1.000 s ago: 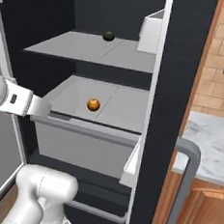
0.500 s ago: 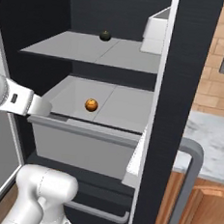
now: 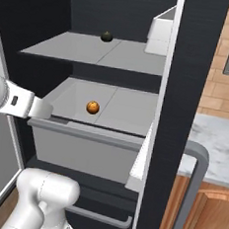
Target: Pick up the orange and tangerine from the fridge and place one fruit on each plate on the dining counter.
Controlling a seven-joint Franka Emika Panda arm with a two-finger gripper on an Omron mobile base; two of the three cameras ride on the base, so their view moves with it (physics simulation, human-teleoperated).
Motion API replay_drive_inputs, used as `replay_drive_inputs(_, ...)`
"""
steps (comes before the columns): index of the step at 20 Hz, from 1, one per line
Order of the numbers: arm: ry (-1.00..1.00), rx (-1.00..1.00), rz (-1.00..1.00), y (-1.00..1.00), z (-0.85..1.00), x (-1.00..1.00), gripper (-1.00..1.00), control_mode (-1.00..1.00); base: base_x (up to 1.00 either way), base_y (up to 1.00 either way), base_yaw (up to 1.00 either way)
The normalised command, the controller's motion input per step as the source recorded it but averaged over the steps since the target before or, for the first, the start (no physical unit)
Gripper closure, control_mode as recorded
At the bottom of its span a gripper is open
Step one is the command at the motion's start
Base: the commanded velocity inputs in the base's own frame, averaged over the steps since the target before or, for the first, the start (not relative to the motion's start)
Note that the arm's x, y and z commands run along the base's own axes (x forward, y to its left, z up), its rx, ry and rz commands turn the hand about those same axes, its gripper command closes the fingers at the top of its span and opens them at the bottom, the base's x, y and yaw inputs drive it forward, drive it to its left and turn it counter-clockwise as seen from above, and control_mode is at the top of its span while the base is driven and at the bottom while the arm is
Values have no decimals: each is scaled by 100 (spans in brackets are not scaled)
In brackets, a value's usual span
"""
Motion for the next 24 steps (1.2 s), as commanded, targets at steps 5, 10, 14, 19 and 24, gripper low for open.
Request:
replay_drive_inputs(5,0,0,0,-6,0,32,-100,-100,22,-4,0)
replay_drive_inputs(10,8,1,1,-4,-6,48,-100,-100,0,0,0)
replay_drive_inputs(14,13,0,0,0,-21,44,-100,-100,0,0,0)
replay_drive_inputs(19,10,0,2,-4,-23,46,-100,-100,0,0,0)
replay_drive_inputs(24,0,0,3,-1,-40,37,-100,-100,0,0,0)
